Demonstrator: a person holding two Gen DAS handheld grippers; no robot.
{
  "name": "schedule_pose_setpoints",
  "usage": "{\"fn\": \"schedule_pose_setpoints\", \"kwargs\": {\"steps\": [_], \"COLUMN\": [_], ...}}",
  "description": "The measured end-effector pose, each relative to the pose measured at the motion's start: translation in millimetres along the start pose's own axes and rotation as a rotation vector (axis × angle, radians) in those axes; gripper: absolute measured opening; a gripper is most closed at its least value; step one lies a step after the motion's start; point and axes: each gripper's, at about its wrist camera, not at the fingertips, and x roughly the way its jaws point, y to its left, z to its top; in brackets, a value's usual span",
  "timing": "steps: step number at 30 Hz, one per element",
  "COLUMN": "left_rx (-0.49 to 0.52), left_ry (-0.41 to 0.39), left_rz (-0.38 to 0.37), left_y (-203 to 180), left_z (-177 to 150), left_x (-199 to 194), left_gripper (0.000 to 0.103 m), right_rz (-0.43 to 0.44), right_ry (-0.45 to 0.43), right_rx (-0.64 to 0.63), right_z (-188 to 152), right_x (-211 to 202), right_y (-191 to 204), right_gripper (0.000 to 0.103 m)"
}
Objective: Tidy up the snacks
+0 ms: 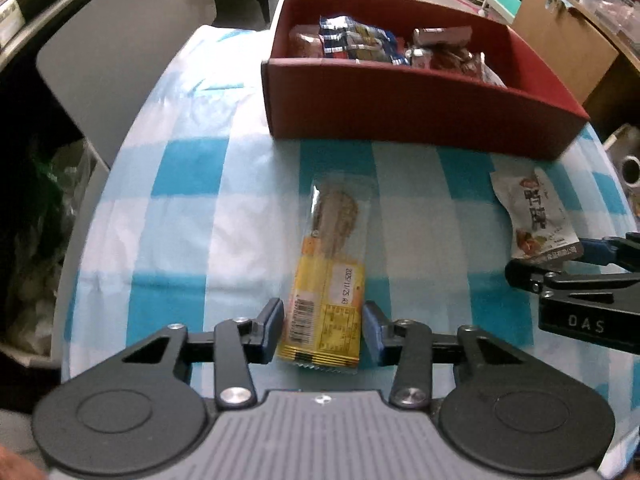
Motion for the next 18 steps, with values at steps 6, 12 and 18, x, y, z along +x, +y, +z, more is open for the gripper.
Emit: {"fn": "schedule_pose_setpoints", "kwargs": {"steps": [6, 12, 18], "left_rx": [0.005, 0.026, 0.022], "left_ry": [0.012, 0.013, 0.017], "left_rz": [-0.021, -0.036, -0.09], "left_y": [8.2, 8.1, 5.3], "left_z": [-15.4, -15.8, -14.0], "left_x": [-8.5, -8.7, -4.2], "left_gripper": [0.037, 0.044, 0.072], "right_rz": [0.044, -0.023, -0.063], "right_ry": [0.032, 0.082, 0.014], "right_rx": [0.058, 0.095, 0.098], "right_z": [-26.7, -43.6, -38.3], "right_x": [-16.0, -8.0, -3.3], "right_y": [-5.8, -13.9, -13.2], "right_gripper": [0.07, 0.103, 0.103]}}
